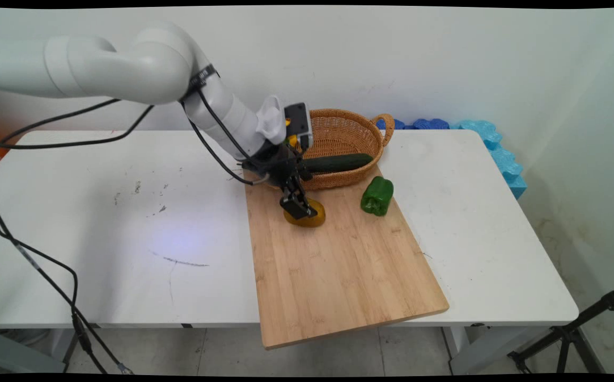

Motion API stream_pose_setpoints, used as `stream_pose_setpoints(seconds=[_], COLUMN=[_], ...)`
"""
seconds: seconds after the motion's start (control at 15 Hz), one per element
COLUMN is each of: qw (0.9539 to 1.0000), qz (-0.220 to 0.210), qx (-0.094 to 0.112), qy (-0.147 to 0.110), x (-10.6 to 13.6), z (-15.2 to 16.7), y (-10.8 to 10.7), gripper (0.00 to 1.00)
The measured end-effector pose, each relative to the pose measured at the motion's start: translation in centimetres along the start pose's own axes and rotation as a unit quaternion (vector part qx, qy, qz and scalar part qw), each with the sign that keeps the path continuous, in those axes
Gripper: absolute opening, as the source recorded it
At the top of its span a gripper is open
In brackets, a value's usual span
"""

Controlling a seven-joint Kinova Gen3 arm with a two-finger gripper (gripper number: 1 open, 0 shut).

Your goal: Pick up the potato from the cutting board, then place the picked object in the vegetable basket

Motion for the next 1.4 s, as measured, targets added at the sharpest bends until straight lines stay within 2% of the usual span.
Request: stream_pose_setpoints(seconds=[0.33, 0.93, 1.0, 1.4], qw=[0.9992, 0.9962, 0.9960, 0.9946], qz=[0.038, 0.082, 0.084, 0.096], qx=[-0.001, -0.012, -0.012, -0.016], qy=[-0.012, -0.026, -0.028, -0.035], x=[-0.1, -0.4, -0.5, -0.8], z=[2.4, 4.0, 4.1, 4.4], y=[-0.1, 0.6, 0.7, 1.1], gripper=[1.00, 1.00, 0.00, 0.00])
